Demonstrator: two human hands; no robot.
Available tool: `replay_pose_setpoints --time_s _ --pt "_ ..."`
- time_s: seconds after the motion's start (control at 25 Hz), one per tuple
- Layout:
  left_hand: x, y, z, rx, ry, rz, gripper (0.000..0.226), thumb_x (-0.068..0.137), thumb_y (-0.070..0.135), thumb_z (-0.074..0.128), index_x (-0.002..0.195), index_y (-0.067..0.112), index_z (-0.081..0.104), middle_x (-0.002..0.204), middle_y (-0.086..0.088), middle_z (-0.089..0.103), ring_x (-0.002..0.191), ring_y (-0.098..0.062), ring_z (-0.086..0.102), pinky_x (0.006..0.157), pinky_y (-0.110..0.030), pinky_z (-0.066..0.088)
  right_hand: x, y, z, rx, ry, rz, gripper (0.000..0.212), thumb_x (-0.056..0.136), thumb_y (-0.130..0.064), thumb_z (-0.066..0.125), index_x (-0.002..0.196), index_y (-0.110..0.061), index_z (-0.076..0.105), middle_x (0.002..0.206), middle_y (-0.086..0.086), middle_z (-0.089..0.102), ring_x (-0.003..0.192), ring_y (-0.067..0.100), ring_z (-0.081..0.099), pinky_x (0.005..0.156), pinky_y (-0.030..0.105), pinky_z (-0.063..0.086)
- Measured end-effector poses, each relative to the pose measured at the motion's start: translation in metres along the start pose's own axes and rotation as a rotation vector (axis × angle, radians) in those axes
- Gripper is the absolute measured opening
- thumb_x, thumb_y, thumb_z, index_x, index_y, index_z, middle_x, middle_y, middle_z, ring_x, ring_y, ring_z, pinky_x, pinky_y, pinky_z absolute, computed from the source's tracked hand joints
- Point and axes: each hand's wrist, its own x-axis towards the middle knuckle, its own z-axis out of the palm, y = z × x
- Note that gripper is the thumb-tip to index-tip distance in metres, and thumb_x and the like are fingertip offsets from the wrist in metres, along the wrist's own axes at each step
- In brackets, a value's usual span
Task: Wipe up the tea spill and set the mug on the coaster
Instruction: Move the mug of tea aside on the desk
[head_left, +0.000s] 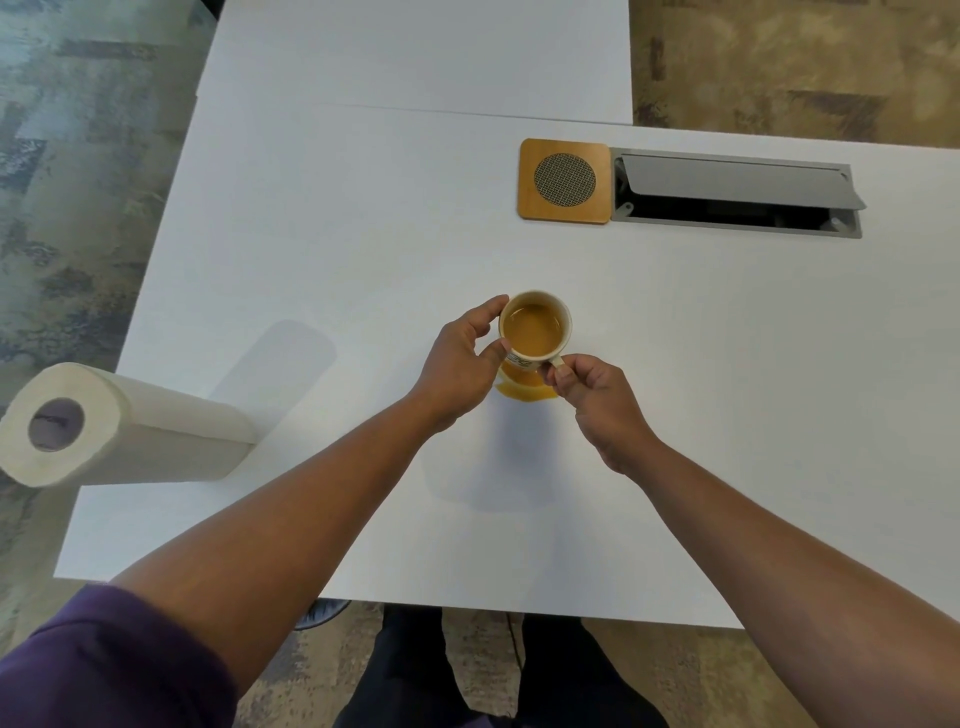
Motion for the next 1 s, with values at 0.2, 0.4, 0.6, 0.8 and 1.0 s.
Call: replay_pose_setpoints --time_s 0.2,0.4,0.6,0.8,1.0 --pt "-0.003 -0.001 -0.002 -0.023 -0.001 -0.004 0.055 0.102 0.015 0.062 0.153 0.028 0.045 0.153 0.008 0.051 0.14 -0.018 0.047 0.114 -0.043 0.043 0.0 -0.001 0.0 -0.019 -0.001 -0.012 0.021 0.103 -0.022 0.056 0.095 -0.028 0.074 0.099 -0.005 0.077 0.102 0.014 0.067 0.097 0.033 0.051" --pt "-0.005 -0.023 -0.021 -0.075 0.064 -0.063 0.055 0.103 0.027 0.059 0.155 0.024 0.04 0.155 0.009 0.048 0.136 -0.016 0.052 0.112 -0.044 0.047 0.011 -0.007 0.021 -0.03 -0.029 0.0 0.021 0.103 -0.02 0.056 0.093 -0.021 0.074 0.098 0.001 0.076 0.095 0.012 0.066 0.091 0.029 0.05" --pt "-0.005 -0.065 -0.06 0.213 0.266 -0.166 0.053 0.104 0.04 0.053 0.153 0.023 0.042 0.159 0.004 0.044 0.142 -0.017 0.045 0.116 -0.039 0.04 0.033 -0.022 0.064 -0.031 -0.073 0.015 0.021 0.103 -0.02 0.055 0.093 -0.015 0.073 0.098 -0.002 0.076 0.095 0.009 0.067 0.086 0.035 0.052" --pt "-0.003 -0.104 -0.095 0.715 0.217 -0.228 0.062 0.1 0.039 0.056 0.155 0.019 0.038 0.167 -0.004 0.03 0.154 -0.027 0.026 0.121 -0.044 0.03 0.063 -0.038 0.112 -0.05 -0.109 -0.011 0.021 0.103 -0.02 0.056 0.092 -0.017 0.073 0.1 0.002 0.076 0.102 0.016 0.068 0.093 0.035 0.053" --pt "0.004 -0.127 -0.119 0.854 0.176 -0.345 0.075 0.096 0.048 0.061 0.158 0.026 0.024 0.172 -0.005 0.009 0.156 -0.038 0.009 0.12 -0.051 0.031 0.096 -0.054 0.158 -0.043 -0.144 -0.034 0.021 0.103 -0.018 0.055 0.094 -0.01 0.072 0.107 0.014 0.074 0.108 0.028 0.067 0.106 0.048 0.049"
